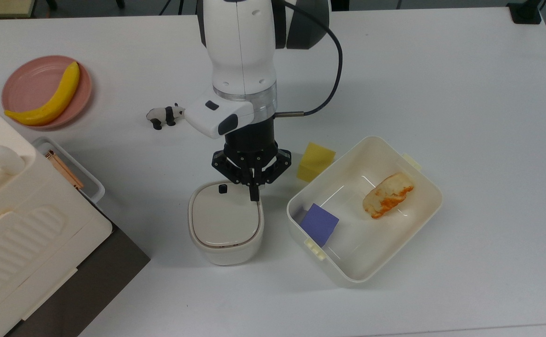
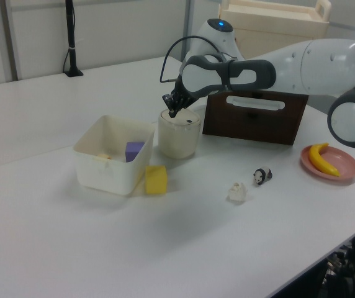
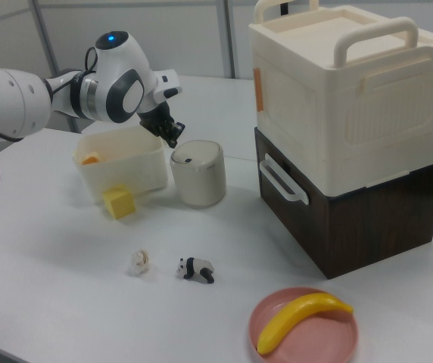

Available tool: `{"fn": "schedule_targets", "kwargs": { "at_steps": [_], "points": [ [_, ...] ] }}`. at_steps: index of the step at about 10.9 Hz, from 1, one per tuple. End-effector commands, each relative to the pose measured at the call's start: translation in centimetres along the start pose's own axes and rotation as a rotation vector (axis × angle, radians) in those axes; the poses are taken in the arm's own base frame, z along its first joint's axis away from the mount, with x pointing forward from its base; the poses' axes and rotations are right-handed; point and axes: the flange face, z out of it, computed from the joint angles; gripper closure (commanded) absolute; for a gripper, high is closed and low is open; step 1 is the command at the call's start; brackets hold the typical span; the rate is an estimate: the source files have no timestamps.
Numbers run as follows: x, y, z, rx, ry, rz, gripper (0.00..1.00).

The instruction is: Open the trash can

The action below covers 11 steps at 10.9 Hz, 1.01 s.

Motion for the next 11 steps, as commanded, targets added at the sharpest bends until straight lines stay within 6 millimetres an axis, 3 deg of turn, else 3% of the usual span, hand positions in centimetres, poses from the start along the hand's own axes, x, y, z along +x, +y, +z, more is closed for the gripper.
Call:
{"fn": "schedule_targets", "kwargs": {
  "at_steps": [1, 5, 9, 10, 11],
  "points": [
    [0.4, 0.1, 1.6, -0.019, 0.010, 0.013, 1.00],
    [0.4, 3.4, 1.8, -0.062, 0.006, 0.016, 1.00],
    [-3.3, 1.5, 6.6, -0.097, -0.098, -0.086, 1.00],
    [-3.5, 1.4, 7.1, -0.097, -0.106, -0.087, 1.00],
    [-3.1, 1.7, 6.4, -0.092, -0.094, -0.064, 1.00]
  ]
}}
